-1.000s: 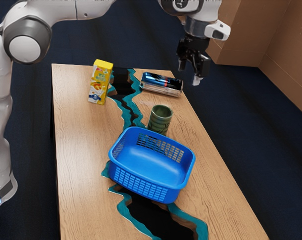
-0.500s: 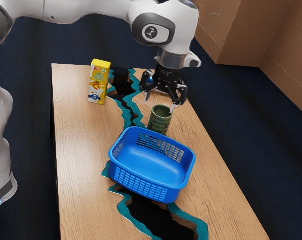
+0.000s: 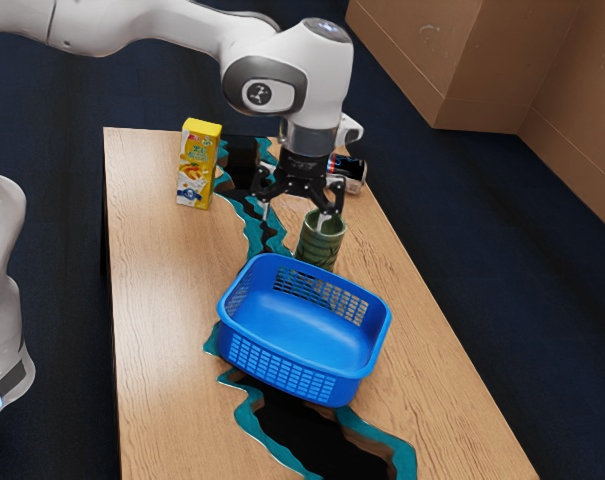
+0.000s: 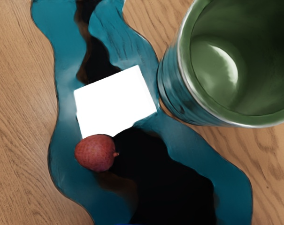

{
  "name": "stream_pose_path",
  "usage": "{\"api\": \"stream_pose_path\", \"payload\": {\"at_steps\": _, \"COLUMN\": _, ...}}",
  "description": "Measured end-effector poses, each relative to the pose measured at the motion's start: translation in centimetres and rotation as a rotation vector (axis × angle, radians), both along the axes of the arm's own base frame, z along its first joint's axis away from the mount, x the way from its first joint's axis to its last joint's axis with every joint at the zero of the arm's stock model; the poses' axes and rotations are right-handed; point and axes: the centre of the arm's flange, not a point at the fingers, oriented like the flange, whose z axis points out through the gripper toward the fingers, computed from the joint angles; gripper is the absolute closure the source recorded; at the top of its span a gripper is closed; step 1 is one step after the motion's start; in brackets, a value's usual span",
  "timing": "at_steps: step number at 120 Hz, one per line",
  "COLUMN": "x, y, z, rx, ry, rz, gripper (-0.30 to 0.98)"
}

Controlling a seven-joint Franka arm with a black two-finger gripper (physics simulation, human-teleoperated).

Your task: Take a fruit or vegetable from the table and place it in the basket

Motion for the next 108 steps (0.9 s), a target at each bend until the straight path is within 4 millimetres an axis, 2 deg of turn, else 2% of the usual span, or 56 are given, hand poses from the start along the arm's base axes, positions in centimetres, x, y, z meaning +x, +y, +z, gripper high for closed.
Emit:
{"api": "stream_pose_path", "payload": {"at_steps": 27, "x": -0.1, "y": 0.3, "z": -3.0, "rx": 0.003, "ry": 0.007, "rz": 0.043, "gripper": 0.00}}
{"api": "stream_pose_path", "payload": {"at_steps": 37, "x": 0.0, "y": 1.2, "z": -4.0, "rx": -0.002, "ry": 0.008, "rz": 0.072, "gripper": 0.00}}
{"api": "stream_pose_path", "payload": {"at_steps": 55, "x": 0.5, "y": 2.3, "z": -4.6, "rx": -0.009, "ry": 0.000, "rz": 0.106, "gripper": 0.00}}
{"api": "stream_pose_path", "payload": {"at_steps": 77, "x": 1.0, "y": 1.3, "z": -5.3, "rx": -0.008, "ry": -0.012, "rz": 0.101, "gripper": 0.00}}
{"api": "stream_pose_path", "payload": {"at_steps": 108, "x": 1.2, "y": 1.3, "z": -6.0, "rx": -0.010, "ry": -0.028, "rz": 0.095, "gripper": 0.00}}
